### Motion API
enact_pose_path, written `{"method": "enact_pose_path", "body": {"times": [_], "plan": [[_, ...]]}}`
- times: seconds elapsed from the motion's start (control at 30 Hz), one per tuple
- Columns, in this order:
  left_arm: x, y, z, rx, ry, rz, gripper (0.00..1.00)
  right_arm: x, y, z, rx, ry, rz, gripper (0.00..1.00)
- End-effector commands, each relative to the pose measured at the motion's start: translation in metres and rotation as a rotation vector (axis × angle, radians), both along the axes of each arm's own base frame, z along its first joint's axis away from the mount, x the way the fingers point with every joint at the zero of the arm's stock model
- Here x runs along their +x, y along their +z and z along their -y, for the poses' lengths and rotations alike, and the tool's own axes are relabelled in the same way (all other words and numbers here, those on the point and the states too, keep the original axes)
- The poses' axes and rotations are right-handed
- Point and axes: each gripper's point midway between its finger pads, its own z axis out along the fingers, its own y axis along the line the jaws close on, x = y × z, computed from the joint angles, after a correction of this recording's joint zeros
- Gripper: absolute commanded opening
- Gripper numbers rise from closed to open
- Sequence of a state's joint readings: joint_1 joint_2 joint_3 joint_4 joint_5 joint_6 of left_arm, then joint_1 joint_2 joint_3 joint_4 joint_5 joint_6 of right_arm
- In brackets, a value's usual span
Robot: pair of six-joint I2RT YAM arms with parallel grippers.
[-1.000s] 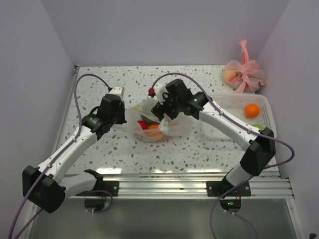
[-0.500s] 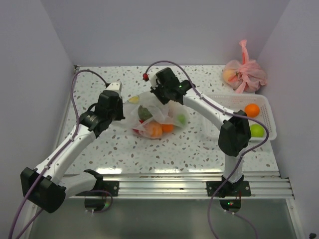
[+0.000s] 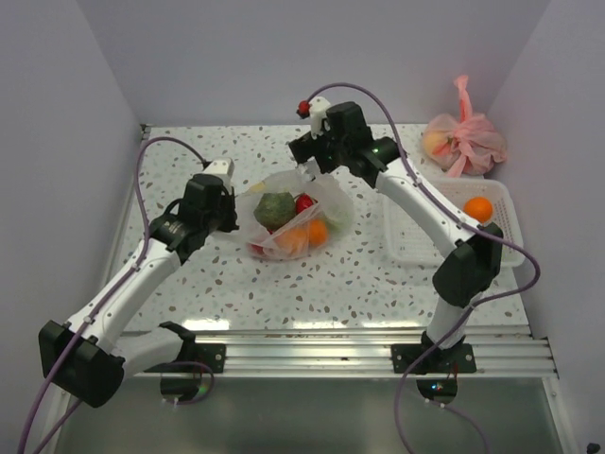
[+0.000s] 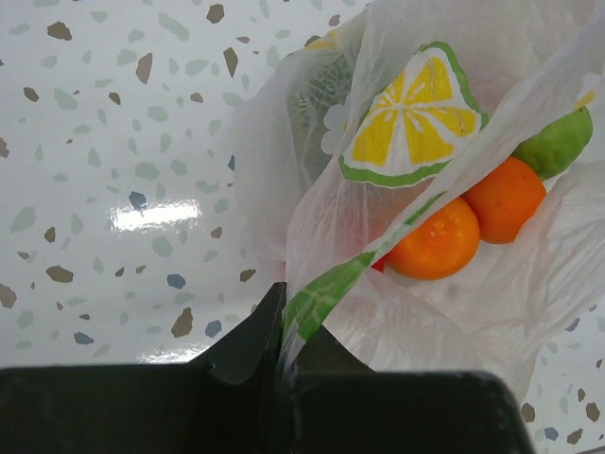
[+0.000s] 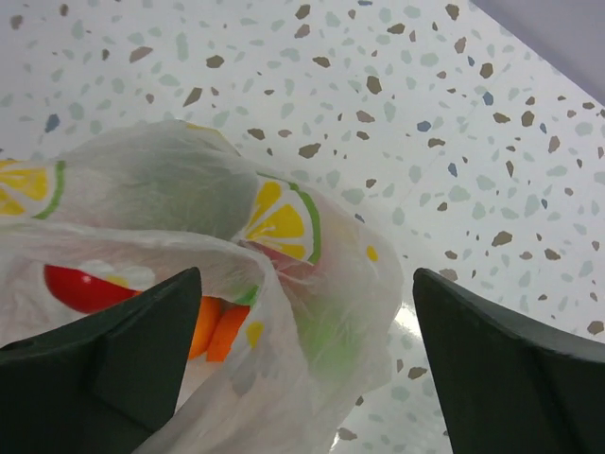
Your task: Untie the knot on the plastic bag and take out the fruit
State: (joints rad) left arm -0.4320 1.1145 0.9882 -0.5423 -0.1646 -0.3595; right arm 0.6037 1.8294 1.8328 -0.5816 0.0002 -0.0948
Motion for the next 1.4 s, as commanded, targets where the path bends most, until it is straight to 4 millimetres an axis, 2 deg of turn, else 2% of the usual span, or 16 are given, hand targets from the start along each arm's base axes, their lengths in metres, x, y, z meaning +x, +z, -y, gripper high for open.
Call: {"method": "enact_pose_path", "body": {"times": [0.0,0.17,0.27,0.4,0.53,0.67,0.77,0.83,0.87,0.93,0.97,1.0,1.07,1.17,1.27,1.37], "plan": [[-0.001,0.010,0.004,-0.051,-0.010,0.028,0.00,-0.030,0.089,0.003,0.173,0.036,0.132,0.99],[-0.003,0.004,0.002,-0.047,0.005,0.017,0.00,-0.039,0.154,0.005,0.298,0.038,0.248,0.99],[-0.004,0.003,0.003,-0.061,0.015,0.011,0.00,-0.049,0.178,0.001,0.335,0.081,0.260,0.99],[-0.004,0.002,0.006,-0.083,0.015,0.004,0.00,-0.086,0.188,-0.017,0.388,0.186,0.201,0.90],[-0.004,-0.002,0.007,-0.086,0.014,-0.010,0.00,-0.131,0.169,-0.040,0.378,0.294,0.109,0.70],[-0.006,-0.008,0.006,-0.083,0.020,-0.016,0.00,-0.167,0.119,-0.068,0.308,0.360,0.014,0.64],[-0.007,-0.014,0.006,-0.084,0.020,-0.023,0.00,-0.177,0.075,-0.083,0.250,0.364,-0.044,0.64],[-0.008,-0.016,0.007,-0.089,0.016,-0.024,0.00,-0.173,0.058,-0.088,0.255,0.329,-0.050,0.66],[-0.009,-0.019,0.006,-0.087,0.014,-0.022,0.00,-0.165,0.027,-0.078,0.206,0.253,-0.066,0.66],[-0.009,-0.022,0.004,-0.082,0.015,-0.009,0.00,-0.153,0.002,-0.069,0.185,0.169,-0.054,0.66],[-0.011,-0.026,0.003,-0.083,0.011,0.003,0.00,-0.152,-0.033,-0.056,0.122,0.119,-0.079,0.66],[-0.012,-0.028,0.003,-0.077,0.003,0.011,0.00,-0.144,-0.050,-0.043,0.081,0.053,-0.079,0.65],[-0.014,-0.035,0.002,-0.071,-0.012,0.031,0.00,-0.143,-0.100,-0.018,0.019,-0.024,-0.175,0.64],[-0.019,-0.047,0.002,-0.063,-0.045,0.047,0.00,-0.152,-0.151,0.021,-0.055,-0.126,-0.274,0.64],[-0.023,-0.054,0.003,-0.062,-0.081,0.060,0.00,-0.167,-0.170,0.047,-0.082,-0.174,-0.349,0.64],[-0.024,-0.050,0.007,-0.070,-0.115,0.082,0.00,-0.183,-0.153,0.043,-0.053,-0.099,-0.360,0.64]]}}
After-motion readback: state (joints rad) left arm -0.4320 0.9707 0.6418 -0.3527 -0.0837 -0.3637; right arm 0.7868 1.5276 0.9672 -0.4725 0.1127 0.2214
